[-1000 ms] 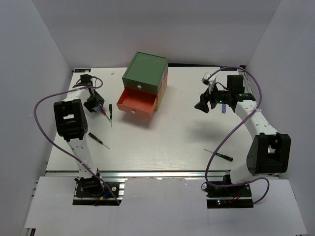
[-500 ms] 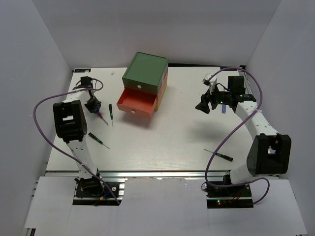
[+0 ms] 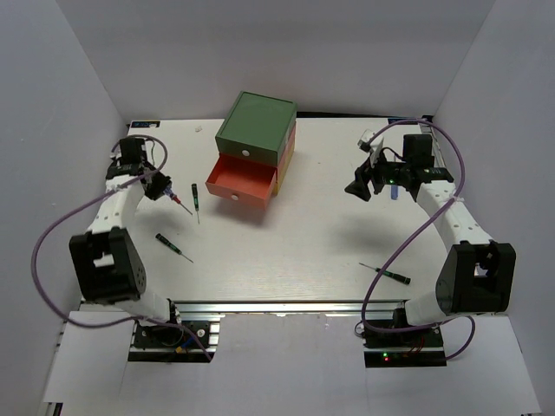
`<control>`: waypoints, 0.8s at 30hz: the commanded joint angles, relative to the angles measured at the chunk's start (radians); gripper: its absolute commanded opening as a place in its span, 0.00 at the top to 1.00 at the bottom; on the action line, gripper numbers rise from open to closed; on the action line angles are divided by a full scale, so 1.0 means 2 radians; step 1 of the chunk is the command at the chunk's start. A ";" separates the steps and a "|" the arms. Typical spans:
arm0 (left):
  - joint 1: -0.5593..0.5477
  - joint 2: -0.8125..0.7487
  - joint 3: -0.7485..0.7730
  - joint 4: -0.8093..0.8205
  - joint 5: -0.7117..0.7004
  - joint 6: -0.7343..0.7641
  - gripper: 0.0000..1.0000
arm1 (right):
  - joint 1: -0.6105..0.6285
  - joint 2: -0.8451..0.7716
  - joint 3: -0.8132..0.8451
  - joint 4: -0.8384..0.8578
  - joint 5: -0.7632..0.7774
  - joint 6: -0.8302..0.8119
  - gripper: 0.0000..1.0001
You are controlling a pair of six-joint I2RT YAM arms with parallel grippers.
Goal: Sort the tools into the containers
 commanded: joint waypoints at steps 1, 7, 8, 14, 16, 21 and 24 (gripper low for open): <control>0.001 -0.088 -0.032 0.032 0.083 -0.055 1.00 | -0.004 -0.014 -0.004 -0.004 -0.009 -0.006 0.27; -0.022 -0.154 -0.060 0.048 0.162 -0.110 1.00 | -0.004 -0.011 -0.004 0.003 -0.010 0.005 0.27; -0.033 -0.159 -0.061 0.048 0.168 -0.120 1.00 | -0.004 -0.010 -0.004 0.004 -0.010 0.006 0.27; -0.106 -0.168 -0.038 0.060 0.155 -0.167 1.00 | -0.004 -0.012 -0.006 0.005 -0.009 0.008 0.27; -0.127 -0.159 -0.030 0.067 0.144 -0.180 1.00 | -0.004 -0.014 -0.008 0.005 -0.009 0.009 0.27; -0.185 -0.119 -0.009 0.079 0.097 -0.209 1.00 | -0.004 -0.019 -0.008 0.001 -0.006 0.010 0.27; -0.201 -0.096 -0.001 0.091 0.078 -0.224 0.99 | -0.005 -0.021 -0.009 -0.003 -0.004 0.009 0.27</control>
